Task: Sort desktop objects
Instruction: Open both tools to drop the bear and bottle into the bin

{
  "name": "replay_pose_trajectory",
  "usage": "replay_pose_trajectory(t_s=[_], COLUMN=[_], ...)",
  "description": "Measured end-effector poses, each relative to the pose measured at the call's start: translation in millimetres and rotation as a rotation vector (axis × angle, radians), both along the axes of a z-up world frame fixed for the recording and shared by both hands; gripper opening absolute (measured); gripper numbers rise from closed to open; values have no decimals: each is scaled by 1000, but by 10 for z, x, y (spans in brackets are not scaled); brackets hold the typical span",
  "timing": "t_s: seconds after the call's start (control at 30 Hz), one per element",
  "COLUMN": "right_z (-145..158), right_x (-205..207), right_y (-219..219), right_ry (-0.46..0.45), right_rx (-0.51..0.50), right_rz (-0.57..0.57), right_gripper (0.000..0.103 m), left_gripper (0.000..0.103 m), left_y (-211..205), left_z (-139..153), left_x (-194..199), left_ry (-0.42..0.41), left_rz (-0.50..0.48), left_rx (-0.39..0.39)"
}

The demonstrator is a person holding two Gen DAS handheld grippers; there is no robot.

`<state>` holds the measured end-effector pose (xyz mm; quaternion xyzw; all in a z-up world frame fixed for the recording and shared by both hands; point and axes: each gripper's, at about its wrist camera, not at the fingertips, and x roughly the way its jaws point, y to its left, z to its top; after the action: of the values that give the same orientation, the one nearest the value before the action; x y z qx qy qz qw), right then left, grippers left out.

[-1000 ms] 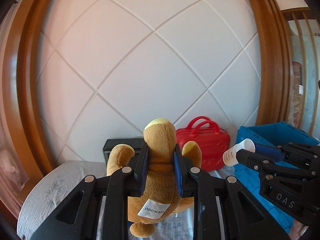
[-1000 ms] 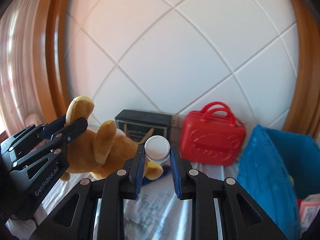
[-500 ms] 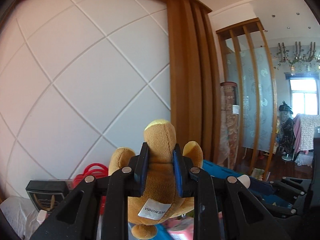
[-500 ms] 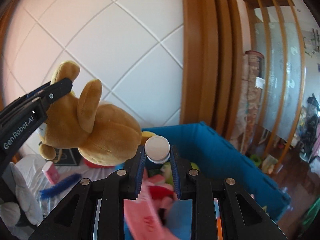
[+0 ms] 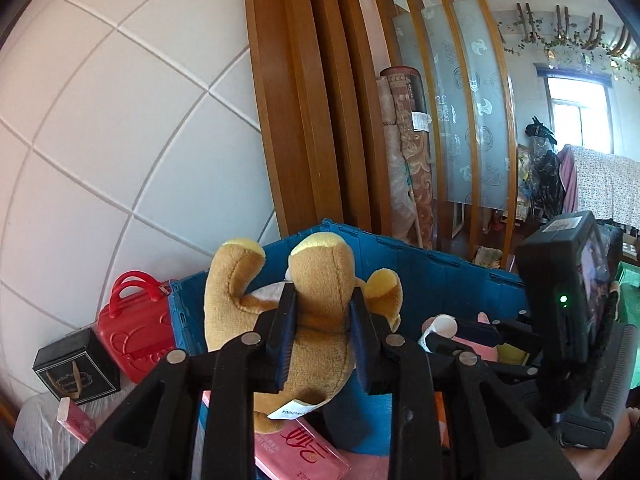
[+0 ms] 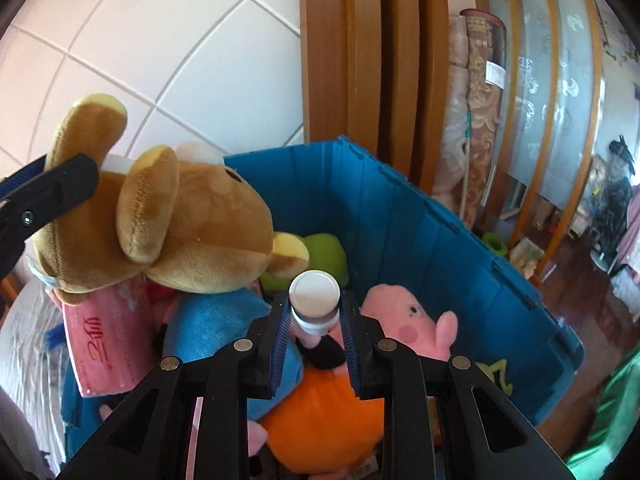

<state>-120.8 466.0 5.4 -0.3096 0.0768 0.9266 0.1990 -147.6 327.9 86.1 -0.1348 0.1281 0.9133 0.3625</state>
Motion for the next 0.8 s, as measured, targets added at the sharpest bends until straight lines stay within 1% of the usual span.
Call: replay_pose_trajectory(t_s=[0.07, 0.1, 0.17, 0.2, 0.23, 0.27, 0.33, 0.4, 0.43, 0.5, 0.53, 0.57, 0.6, 0.67, 0.73, 0.8], right_z=[-98, -137, -194, -213, -223, -218, -227, -253, -266, -275, -282, -287, -285, -287, -263, -228], right_x=[-6, 5, -10, -7, -5, 6, 36, 55, 55, 76, 97, 115, 140, 197, 265, 340], right_y=[30, 53, 67, 88, 99, 87, 78, 82, 93, 85, 80, 81, 67, 50, 1, -68], right_ry=[-15, -26, -36, -38, -39, -40, -44, -52, -55, -56, -56, -54, -51, -44, -38, -30], right_rx=[-13, -17, -27, -31, -34, -38, -40, -43, -46, -52, -58, -62, -66, -74, -67, -57], right_rz=[12, 15, 21, 21, 24, 26, 32, 36, 36, 38, 36, 33, 30, 22, 14, 4], right_gripper=[25, 25, 25, 25, 25, 25, 27, 37, 40, 54, 57, 62, 71, 81, 83, 89], left_gripper=[27, 29, 38, 59, 87, 94, 95, 95, 96, 96, 96, 96, 96, 97, 97, 98], left_y=[-20, -38, -35, -36, -30, -33, -79, -98, -106, -133, -151, -169, -187, -234, -297, -368], left_z=[-25, -9, 6, 5, -9, -15, -7, -1, 6, 8, 3, -4, -14, -30, -47, -63], left_x=[58, 48, 27, 17, -4, -22, -19, -3, 8, 36, 57, 70, 90, 134, 185, 246], left_ry=[23, 28, 35, 38, 33, 27, 19, 13, 11, 5, 0, -4, -6, -12, -23, -36], left_rz=[12, 17, 42, 63, 87, 97, 102, 108, 113, 113, 109, 107, 108, 105, 96, 83], left_rx=[-5, -7, -8, -11, -19, -18, -4, 0, -1, 1, 1, 0, -1, 2, 12, 23])
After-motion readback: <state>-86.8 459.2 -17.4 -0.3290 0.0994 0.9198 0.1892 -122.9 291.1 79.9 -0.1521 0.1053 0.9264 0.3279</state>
